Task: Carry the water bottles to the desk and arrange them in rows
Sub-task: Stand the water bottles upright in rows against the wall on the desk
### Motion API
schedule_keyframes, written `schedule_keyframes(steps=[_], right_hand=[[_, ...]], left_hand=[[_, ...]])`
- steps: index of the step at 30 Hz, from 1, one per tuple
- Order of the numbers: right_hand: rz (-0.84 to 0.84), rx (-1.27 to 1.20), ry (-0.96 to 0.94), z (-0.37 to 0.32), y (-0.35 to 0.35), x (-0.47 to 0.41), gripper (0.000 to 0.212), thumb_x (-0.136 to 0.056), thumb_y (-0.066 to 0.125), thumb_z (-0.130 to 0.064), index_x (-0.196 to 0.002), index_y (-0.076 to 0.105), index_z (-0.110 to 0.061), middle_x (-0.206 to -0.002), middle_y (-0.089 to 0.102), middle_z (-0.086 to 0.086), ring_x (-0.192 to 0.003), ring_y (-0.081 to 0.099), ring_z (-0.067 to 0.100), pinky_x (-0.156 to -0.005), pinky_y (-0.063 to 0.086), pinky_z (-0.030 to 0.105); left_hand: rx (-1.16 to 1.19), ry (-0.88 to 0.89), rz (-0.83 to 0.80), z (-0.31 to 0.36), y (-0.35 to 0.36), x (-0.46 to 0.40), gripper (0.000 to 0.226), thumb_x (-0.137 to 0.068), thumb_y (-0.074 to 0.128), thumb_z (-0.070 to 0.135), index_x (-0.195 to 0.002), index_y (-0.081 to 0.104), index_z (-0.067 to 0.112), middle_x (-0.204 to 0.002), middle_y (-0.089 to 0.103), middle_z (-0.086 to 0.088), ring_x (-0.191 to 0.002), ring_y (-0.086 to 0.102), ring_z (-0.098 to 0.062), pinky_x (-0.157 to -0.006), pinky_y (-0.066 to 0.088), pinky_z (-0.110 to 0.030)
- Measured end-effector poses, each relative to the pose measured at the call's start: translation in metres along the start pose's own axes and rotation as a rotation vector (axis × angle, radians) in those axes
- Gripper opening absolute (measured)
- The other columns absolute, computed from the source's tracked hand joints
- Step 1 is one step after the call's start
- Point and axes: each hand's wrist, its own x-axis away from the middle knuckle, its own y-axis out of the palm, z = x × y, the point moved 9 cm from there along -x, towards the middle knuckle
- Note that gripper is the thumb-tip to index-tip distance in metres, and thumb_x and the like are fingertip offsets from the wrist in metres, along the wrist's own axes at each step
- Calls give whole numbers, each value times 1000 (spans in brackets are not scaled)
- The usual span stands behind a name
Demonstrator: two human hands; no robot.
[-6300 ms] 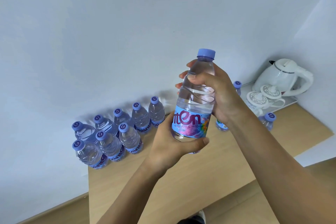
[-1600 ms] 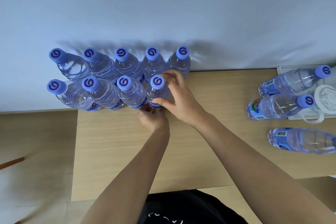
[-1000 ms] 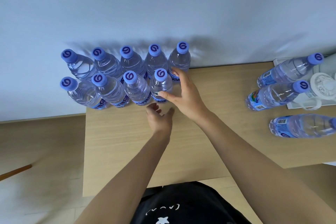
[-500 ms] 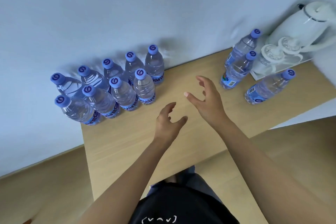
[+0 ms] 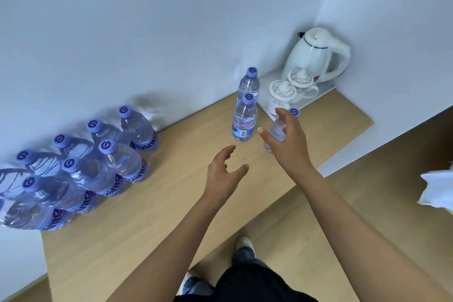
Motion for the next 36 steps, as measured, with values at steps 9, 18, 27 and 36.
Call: schedule_keyframes(steps=[9,18,27,36], right_hand=[[19,22,50,47,-46,-51,62,-87,75,-28,-141,45,-16,-141,49,0,-132,44,16,-99,32,19],[-95,-60,121,86,-22,-72,57,-79,82,-32,-127,53,-19,-122,55,-4,-117,52,16,-93,39,21],[-97,-151,181,99,-8,-80,41,-75,87,-31,-93,53,-42,-89,63,-28,-84,56,-16,-74,40,1],[-166,-206,155,70,8,-73,27,-82,79,-16,-98,60,-4,-84,65,-1,-81,59,12,-76,47,21]], left_hand=[[2,-39,11,13,57,-24,57,-85,74,12,-137,52,17,-131,54,11,-120,48,-5,-99,37,-23],[-19,-98,64,6,64,-37,55,-85,73,12,-135,52,17,-127,54,12,-120,49,-5,-98,37,-23],[-20,-167,56,-11,62,-36,55,-86,73,14,-136,52,18,-129,54,12,-120,48,-5,-96,36,-22],[3,-179,24,-22,32,-27,67,-77,82,16,-135,51,26,-133,54,8,-124,48,-8,-100,39,-25]])
